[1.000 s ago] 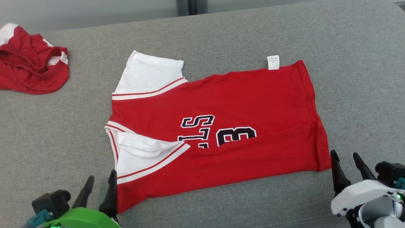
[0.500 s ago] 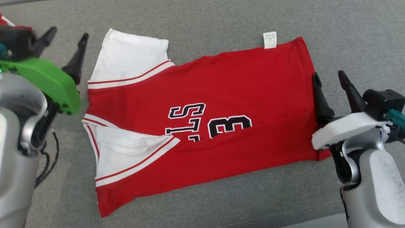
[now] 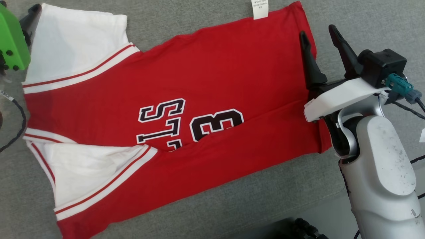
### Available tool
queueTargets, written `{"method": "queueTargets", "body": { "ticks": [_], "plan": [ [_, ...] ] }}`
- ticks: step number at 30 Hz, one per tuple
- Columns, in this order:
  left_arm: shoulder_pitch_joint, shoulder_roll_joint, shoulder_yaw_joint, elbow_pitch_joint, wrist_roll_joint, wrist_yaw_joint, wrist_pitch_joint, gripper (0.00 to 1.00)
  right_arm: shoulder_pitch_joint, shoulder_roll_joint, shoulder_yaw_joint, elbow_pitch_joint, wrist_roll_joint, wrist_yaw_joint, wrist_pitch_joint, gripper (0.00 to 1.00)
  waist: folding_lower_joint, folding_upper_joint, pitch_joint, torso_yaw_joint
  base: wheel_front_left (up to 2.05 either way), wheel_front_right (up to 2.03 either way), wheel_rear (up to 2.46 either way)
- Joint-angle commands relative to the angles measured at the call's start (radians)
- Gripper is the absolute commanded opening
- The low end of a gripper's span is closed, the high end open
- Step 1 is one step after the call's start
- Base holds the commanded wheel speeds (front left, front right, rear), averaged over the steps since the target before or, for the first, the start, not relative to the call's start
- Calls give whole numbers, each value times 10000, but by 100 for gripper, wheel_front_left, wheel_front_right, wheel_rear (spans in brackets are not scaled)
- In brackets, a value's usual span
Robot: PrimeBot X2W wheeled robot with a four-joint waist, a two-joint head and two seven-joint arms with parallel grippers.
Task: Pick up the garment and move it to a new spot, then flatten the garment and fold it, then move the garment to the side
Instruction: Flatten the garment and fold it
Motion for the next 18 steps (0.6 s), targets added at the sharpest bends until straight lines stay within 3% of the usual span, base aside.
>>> {"method": "queueTargets", "body": {
  "ticks": [1,12,13,14,16,18],
  "plan": [
    [-140,197,69,40,-123,-14,218,100,-207,-7,12,71,-1,-15,-93,100,-2,0,630,-676,0,0,0],
    [475,577,193,-210,-438,540,1436,100,-770,-5,76,503,18,-15,-280,100,-2,0,857,-928,0,0,0],
    [522,560,191,-258,-474,555,1458,93,-855,-5,124,535,-43,-15,-242,100,-2,0,863,-916,0,0,0],
    [574,538,191,-337,-535,555,1450,58,-992,-8,202,575,-113,-15,-197,100,-2,0,867,-892,0,0,0],
    [625,450,176,-451,-638,452,1365,0,-1282,-108,369,687,-220,-15,-25,100,-2,0,847,-813,0,0,0],
    [627,370,151,-551,-699,360,1238,0,-1636,-273,612,900,-287,-15,251,100,-2,0,794,-696,0,0,0]
  ]
}}
